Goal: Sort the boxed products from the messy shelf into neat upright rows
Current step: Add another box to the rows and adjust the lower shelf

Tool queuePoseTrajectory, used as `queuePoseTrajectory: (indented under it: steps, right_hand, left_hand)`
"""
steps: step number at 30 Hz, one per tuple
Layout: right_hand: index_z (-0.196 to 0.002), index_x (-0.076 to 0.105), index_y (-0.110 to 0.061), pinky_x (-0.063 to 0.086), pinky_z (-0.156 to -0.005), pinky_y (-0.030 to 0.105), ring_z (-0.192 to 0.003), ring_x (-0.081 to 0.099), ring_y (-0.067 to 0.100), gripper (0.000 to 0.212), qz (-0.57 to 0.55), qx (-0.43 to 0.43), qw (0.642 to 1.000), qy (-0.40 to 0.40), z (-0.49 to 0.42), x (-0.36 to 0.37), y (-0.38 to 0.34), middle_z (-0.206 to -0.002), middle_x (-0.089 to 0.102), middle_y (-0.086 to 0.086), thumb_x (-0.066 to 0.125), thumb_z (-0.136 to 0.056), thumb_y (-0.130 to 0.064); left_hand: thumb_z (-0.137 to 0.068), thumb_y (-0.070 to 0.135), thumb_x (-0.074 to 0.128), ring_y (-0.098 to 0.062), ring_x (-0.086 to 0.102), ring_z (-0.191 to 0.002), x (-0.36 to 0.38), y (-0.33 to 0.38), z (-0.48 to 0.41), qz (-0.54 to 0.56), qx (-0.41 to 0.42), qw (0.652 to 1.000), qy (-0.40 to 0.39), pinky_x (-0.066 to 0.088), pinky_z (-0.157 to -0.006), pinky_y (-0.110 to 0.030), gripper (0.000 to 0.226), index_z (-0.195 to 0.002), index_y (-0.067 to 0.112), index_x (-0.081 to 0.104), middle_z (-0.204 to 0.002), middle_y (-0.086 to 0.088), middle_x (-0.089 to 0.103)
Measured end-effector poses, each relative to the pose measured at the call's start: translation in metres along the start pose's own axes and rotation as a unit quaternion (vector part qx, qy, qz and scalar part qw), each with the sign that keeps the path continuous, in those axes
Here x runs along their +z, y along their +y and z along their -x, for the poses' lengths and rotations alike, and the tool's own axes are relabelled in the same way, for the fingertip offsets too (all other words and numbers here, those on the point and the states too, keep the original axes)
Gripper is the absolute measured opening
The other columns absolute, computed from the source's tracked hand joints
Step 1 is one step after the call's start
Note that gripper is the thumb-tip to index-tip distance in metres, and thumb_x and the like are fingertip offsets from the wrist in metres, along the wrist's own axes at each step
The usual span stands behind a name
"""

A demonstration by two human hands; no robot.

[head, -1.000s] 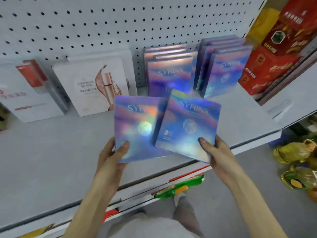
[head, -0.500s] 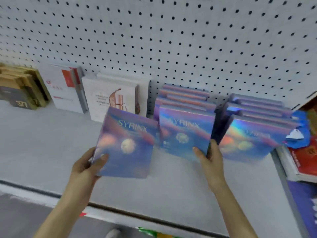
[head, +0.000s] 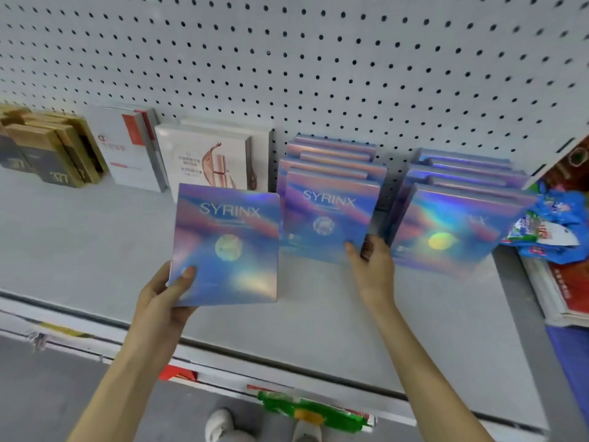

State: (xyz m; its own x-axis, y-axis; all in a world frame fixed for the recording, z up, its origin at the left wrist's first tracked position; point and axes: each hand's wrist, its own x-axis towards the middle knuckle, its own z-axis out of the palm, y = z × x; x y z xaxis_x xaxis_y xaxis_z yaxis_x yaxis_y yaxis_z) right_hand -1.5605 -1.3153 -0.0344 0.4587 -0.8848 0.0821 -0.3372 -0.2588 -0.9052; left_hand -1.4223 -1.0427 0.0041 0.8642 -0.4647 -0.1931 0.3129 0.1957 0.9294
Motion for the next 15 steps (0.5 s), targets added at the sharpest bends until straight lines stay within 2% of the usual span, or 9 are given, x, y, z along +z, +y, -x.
queuePoseTrajectory:
  steps: [2,4,6,7,8,9,11,13,15]
  right_hand:
    - [-0.102,0.057,-0.011,0.044,-0.076,0.018,-0.083,0.06,0.014,0.016,-0.085,0.021,0.996,0.022,0.012,-0.014,-0.007,-0.095,0.061,0.006,0.066,-0.09,-0.011]
    - [-0.1,0.062,-0.012,0.048,-0.076,0.016,-0.081,0.065,0.002,0.009,-0.183,0.045,0.982,-0.016,0.028,-0.032,-0.015,-0.092,0.067,0.0,0.063,-0.091,-0.013]
    - [-0.107,0.064,-0.014,0.055,-0.077,0.024,-0.086,0.07,0.012,0.024,-0.333,0.112,0.927,-0.13,0.044,-0.049,-0.025,-0.093,0.073,0.003,0.059,-0.089,-0.028]
    - [-0.114,0.062,-0.015,0.056,-0.076,0.027,-0.09,0.071,0.019,0.033,-0.36,0.137,0.906,-0.174,0.05,-0.057,-0.027,-0.098,0.074,0.006,0.058,-0.087,-0.033]
    - [-0.119,0.061,-0.016,0.056,-0.075,0.029,-0.092,0.071,0.022,0.035,-0.344,0.132,0.909,-0.196,0.056,-0.066,-0.027,-0.102,0.074,0.007,0.058,-0.088,-0.031]
    - [-0.12,0.061,-0.019,0.056,-0.074,0.03,-0.092,0.07,0.022,0.031,-0.311,0.112,0.925,-0.188,0.06,-0.076,-0.024,-0.104,0.074,0.007,0.061,-0.089,-0.024]
    - [-0.116,0.063,-0.021,0.053,-0.074,0.035,-0.091,0.067,0.022,0.033,-0.265,0.083,0.954,-0.117,0.062,-0.1,-0.012,-0.103,0.073,0.009,0.065,-0.087,-0.006]
    - [-0.113,0.064,-0.017,0.052,-0.078,0.035,-0.089,0.067,0.02,0.037,-0.277,0.07,0.956,-0.058,0.059,-0.127,0.005,-0.102,0.074,0.009,0.068,-0.081,0.0]
    - [-0.11,0.065,-0.015,0.056,-0.077,0.027,-0.089,0.069,0.016,0.035,-0.28,0.053,0.958,-0.014,0.054,-0.153,0.022,-0.1,0.075,0.005,0.067,-0.077,-0.003]
  left_hand:
    - [-0.084,0.019,0.059,-0.014,0.068,-0.099,0.006,-0.004,0.003,0.013,-0.008,1.0,-0.026,0.056,-0.081,-0.026,0.035,-0.117,0.01,0.066,-0.111,-0.004,0.072]
    - [-0.087,0.019,0.058,-0.016,0.067,-0.102,0.02,-0.008,0.005,0.018,-0.019,0.998,-0.063,0.056,-0.082,-0.027,0.038,-0.122,0.009,0.063,-0.115,-0.006,0.07]
    - [-0.088,0.018,0.056,-0.019,0.066,-0.107,0.044,-0.017,0.007,0.021,-0.038,0.993,-0.113,0.056,-0.084,-0.029,0.037,-0.124,0.011,0.063,-0.119,-0.007,0.069]
    - [-0.088,0.016,0.055,-0.021,0.066,-0.108,0.06,-0.023,0.009,0.026,-0.05,0.989,-0.137,0.056,-0.085,-0.029,0.036,-0.122,0.013,0.065,-0.12,-0.008,0.068]
    - [-0.087,0.015,0.056,-0.022,0.065,-0.109,0.077,-0.03,0.011,0.032,-0.065,0.985,-0.158,0.056,-0.085,-0.03,0.035,-0.121,0.014,0.066,-0.121,-0.009,0.068]
    - [-0.086,0.015,0.057,-0.023,0.065,-0.109,0.093,-0.038,0.015,0.037,-0.081,0.98,-0.177,0.056,-0.085,-0.03,0.035,-0.12,0.014,0.067,-0.121,-0.01,0.068]
    - [-0.086,0.015,0.063,-0.022,0.067,-0.106,0.125,-0.052,0.02,0.008,-0.098,0.971,-0.219,0.056,-0.082,-0.03,0.034,-0.12,0.015,0.066,-0.117,-0.009,0.07]
    - [-0.086,0.011,0.068,-0.014,0.069,-0.092,0.154,-0.065,0.02,-0.102,-0.051,0.964,-0.238,0.054,-0.076,-0.027,0.026,-0.113,0.014,0.068,-0.105,-0.007,0.073]
    - [-0.086,0.003,0.068,-0.003,0.067,-0.079,0.181,-0.075,0.018,-0.224,0.008,0.946,-0.233,0.051,-0.073,-0.021,0.024,-0.107,0.013,0.067,-0.093,0.001,0.074]
